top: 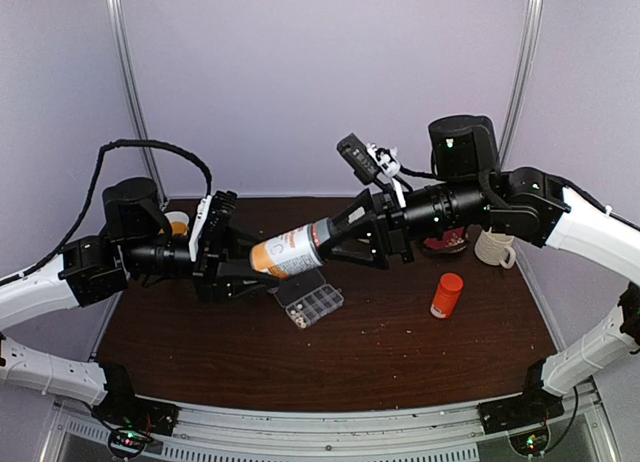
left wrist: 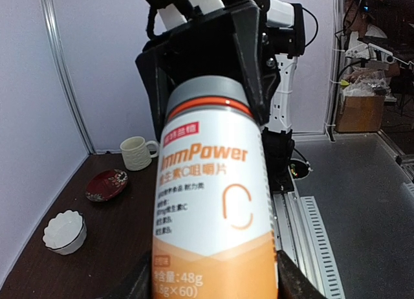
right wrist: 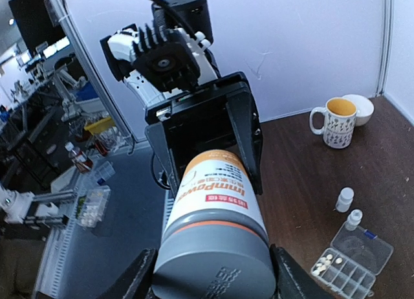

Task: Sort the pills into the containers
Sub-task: Screw the lid of the pill bottle onto the pill bottle.

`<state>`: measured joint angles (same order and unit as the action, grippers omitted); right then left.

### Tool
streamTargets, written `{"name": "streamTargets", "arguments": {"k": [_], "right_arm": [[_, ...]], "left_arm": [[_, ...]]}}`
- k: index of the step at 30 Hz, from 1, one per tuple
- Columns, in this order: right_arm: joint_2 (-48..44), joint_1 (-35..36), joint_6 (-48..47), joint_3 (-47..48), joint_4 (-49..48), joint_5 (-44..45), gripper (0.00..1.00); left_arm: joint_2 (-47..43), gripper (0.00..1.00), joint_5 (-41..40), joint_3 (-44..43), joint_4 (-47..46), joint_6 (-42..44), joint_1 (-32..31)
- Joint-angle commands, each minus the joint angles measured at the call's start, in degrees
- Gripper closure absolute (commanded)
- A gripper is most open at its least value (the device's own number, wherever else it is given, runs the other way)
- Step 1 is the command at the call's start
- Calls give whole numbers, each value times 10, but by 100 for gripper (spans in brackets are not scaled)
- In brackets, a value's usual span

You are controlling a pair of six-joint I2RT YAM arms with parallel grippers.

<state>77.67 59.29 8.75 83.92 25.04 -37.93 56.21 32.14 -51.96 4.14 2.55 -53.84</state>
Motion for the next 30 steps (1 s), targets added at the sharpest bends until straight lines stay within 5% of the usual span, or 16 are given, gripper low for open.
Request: {"name": "streamTargets", "arguments": {"k": [1,7,12,15,30], "right_arm": [[-32,2,-245,-17,-10,-20,69],[-30,2,-524,-28,6,-53,68],[-69,13,-706,-101,-56,-24,83],[-94,20,-762,-139,-125,6,87],[-150,56,-996,-184,-127,133,90]], "left_arm": [[12,100,17,-15,-34,-5,0],[19,100,30,-19,-34,-16,1],[22,100,33,-17,-36,-23,1],[26,100,38,-17,-38,-24,0],[32,100,60,-13,-38,-40,0]]}}
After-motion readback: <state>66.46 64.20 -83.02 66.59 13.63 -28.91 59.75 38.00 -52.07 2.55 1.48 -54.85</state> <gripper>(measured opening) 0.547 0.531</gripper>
